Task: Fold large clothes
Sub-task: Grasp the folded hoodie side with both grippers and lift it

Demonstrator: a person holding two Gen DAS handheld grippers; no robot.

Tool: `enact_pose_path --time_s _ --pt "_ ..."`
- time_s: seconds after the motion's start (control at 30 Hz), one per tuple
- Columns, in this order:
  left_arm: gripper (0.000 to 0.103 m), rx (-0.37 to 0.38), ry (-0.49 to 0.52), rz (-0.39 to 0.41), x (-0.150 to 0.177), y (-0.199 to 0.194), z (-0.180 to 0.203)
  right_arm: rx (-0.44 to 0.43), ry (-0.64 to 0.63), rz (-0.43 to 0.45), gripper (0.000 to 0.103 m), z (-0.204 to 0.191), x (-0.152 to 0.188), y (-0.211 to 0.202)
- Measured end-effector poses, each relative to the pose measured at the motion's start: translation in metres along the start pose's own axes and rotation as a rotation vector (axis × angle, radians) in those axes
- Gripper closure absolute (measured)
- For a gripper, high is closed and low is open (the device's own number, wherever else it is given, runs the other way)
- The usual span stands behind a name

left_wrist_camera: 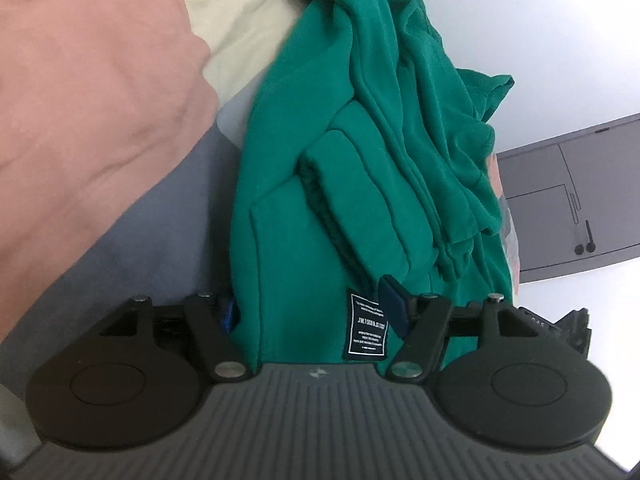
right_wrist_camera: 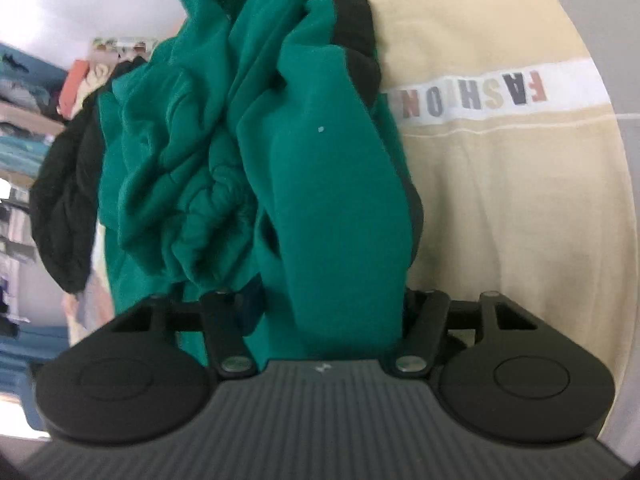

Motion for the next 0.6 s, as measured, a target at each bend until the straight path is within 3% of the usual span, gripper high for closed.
enact_pose_path --time_s 0.07,0.13,0.17,0.27,0.4,0.6 --pt "0.036 -0.008 0.002 -0.002 -0.001 0.005 -0.002 0.018 -0.046 0.004 0.053 -0.006 0.004 0.0" --pt "0.055 -0.055 0.009 0.019 -0.001 0.004 -0.004 0.002 -0.085 0.003 0.064 -0.014 0.006 -0.001" --pt "0.063 -0.062 0.009 0.023 0.001 0.001 -0.008 -0.012 -0.095 0.011 0.075 -0.017 0.007 -0.003" --pt "0.088 -0.054 0.009 0.047 0.002 -0.004 -0.008 -0.081 -0.148 0.069 0.079 -0.036 0.009 -0.018" --pt "0.093 0.02 -0.008 0.109 0.0 -0.025 0.001 -0.175 -0.184 0.131 0.083 -0.06 0.014 -0.04" --pt "0.098 0.139 -0.072 0.189 -0.007 -0.07 0.011 -0.411 -0.131 0.193 0.085 -0.076 0.017 -0.09"
Point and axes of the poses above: each gripper's, at about its wrist camera, not at the fingertips, and y roughly the way its jaws point, z to its right, x to its underside, the point moved 9 cm from there along y, roughly the way its jaws point, and after that the axes turned 7 degrees about y, right-handed, at the moved point
